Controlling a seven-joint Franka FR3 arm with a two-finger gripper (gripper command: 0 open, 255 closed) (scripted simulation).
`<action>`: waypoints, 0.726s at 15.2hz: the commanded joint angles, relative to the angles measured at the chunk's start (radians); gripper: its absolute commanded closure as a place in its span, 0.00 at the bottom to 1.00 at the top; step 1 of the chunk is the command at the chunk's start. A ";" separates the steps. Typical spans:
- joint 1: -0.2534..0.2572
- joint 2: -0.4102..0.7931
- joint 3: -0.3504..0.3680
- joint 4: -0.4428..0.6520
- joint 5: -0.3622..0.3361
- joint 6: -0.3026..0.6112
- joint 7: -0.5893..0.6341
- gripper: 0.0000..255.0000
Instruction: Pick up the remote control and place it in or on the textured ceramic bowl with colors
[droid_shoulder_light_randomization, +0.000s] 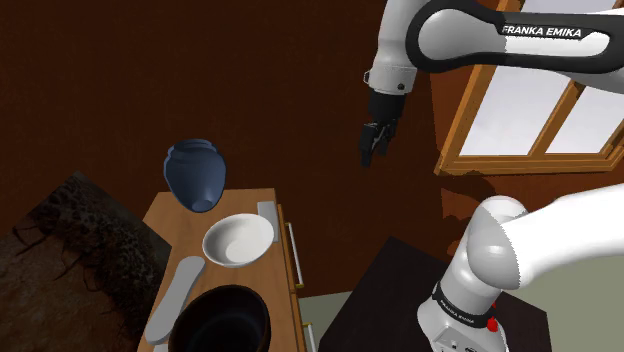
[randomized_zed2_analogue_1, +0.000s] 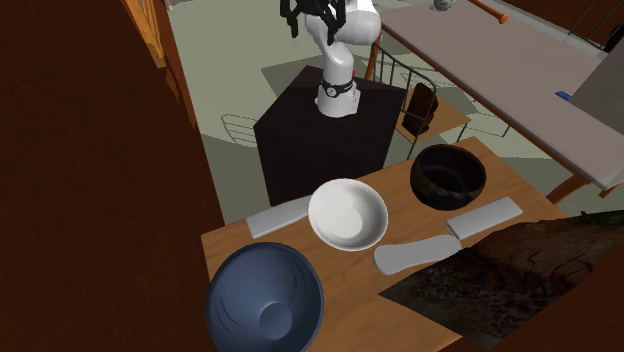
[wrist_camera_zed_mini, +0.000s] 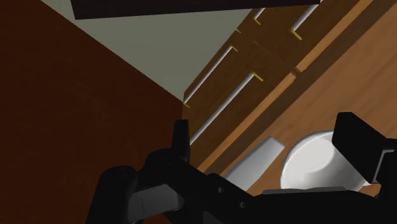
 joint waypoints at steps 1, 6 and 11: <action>0.000 0.000 0.000 0.000 0.000 0.000 0.000 0.00; -0.020 0.125 0.068 -0.038 0.040 0.169 0.131 0.00; -0.045 0.285 0.132 -0.036 0.060 0.334 0.261 0.00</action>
